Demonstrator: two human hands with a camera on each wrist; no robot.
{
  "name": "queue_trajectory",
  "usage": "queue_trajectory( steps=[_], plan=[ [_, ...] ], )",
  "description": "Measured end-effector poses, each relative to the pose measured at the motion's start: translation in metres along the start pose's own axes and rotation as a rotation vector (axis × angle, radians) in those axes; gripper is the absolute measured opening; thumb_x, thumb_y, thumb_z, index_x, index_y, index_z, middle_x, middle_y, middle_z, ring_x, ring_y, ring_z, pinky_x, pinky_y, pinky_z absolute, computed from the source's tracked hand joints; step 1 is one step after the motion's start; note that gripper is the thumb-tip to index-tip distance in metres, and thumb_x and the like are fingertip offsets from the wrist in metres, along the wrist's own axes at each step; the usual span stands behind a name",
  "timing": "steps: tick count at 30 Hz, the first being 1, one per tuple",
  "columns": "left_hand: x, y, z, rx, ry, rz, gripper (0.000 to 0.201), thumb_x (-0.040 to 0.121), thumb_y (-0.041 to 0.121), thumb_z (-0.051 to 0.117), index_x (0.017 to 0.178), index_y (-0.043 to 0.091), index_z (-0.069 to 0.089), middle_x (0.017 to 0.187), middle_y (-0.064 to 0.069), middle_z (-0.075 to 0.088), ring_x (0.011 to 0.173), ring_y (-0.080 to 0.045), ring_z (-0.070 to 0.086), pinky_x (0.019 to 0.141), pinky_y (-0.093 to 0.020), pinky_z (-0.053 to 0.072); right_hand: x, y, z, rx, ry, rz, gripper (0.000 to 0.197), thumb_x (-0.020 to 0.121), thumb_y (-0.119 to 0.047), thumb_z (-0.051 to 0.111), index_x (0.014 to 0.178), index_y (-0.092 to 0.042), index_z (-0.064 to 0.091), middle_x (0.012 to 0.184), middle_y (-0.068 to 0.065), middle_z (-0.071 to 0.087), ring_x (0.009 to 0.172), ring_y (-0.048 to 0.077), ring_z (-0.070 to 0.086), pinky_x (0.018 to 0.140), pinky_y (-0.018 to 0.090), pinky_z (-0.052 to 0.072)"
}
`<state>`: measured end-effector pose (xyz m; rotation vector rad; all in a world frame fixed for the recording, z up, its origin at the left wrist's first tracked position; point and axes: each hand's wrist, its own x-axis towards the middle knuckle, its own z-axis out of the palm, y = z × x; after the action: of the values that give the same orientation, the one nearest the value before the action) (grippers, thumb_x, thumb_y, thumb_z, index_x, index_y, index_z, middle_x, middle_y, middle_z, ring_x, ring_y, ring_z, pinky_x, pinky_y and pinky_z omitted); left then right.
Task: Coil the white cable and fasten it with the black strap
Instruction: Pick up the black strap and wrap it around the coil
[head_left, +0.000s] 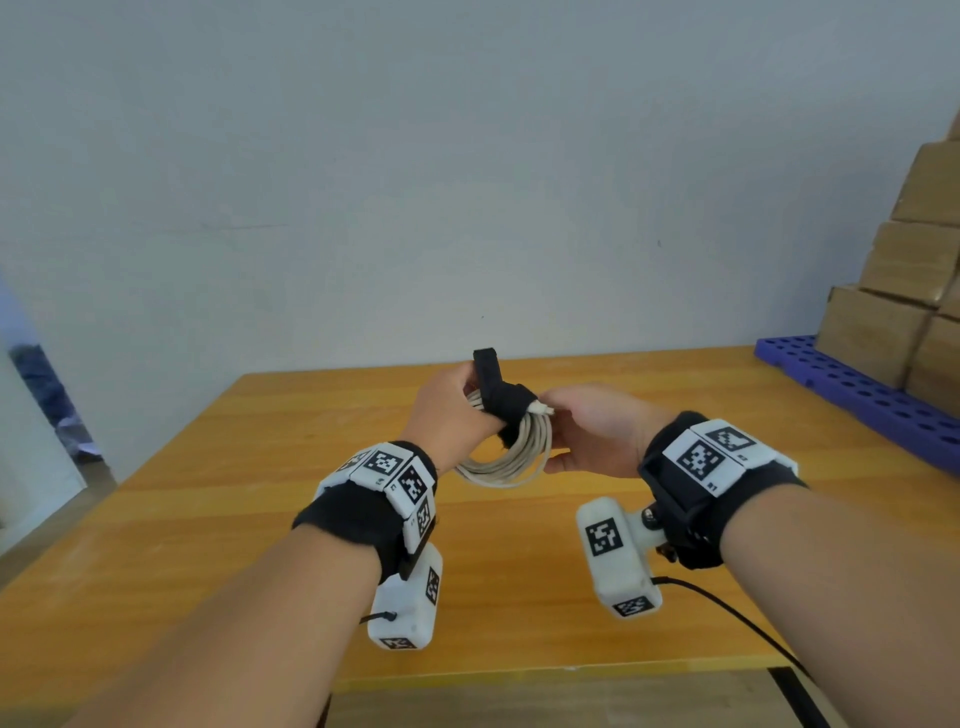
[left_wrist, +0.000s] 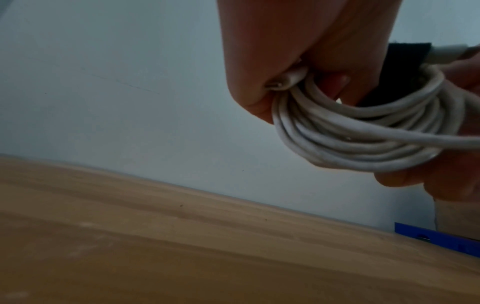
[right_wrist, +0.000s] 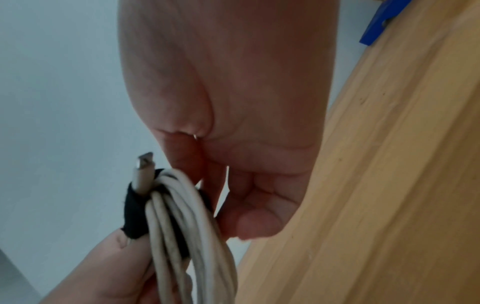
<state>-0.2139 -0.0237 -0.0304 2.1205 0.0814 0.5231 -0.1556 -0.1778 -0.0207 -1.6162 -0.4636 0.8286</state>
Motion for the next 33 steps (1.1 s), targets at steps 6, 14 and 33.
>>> queue_trajectory(
  steps=[6,14,33],
  plan=[
    [-0.003,0.003,-0.002,-0.035,-0.131,-0.078,0.026,0.076,0.007,0.073,0.096,0.016,0.057,0.085,0.002,0.061,0.057,-0.008,0.049,0.048,-0.019,0.039,-0.001,0.003,-0.004,-0.03,-0.103,0.018,0.027,0.098,-0.021,0.046,0.114,-0.005,0.06,0.097,0.007,0.062,0.087,0.021,0.056,0.079,0.034,0.051],
    [-0.001,0.003,-0.004,-0.224,-0.233,-0.193,0.041,0.07,-0.014,0.063,0.101,0.014,0.058,0.086,-0.004,0.06,0.055,-0.018,0.041,0.046,-0.026,0.036,0.005,0.009,-0.006,-0.121,-0.101,-0.062,0.031,0.095,-0.013,0.055,0.123,-0.001,0.06,0.105,0.012,0.065,0.094,0.022,0.06,0.09,0.038,0.051],
    [-0.004,0.007,-0.005,-0.492,-0.207,-0.257,0.011,0.091,0.012,0.055,0.101,0.01,0.05,0.045,-0.002,0.053,0.031,-0.014,0.035,0.034,-0.019,0.026,0.011,0.005,-0.009,-0.042,0.147,-0.073,0.025,0.085,0.017,0.051,0.075,-0.005,0.058,0.078,0.014,0.06,0.064,0.019,0.057,0.048,0.02,0.051]
  ],
)
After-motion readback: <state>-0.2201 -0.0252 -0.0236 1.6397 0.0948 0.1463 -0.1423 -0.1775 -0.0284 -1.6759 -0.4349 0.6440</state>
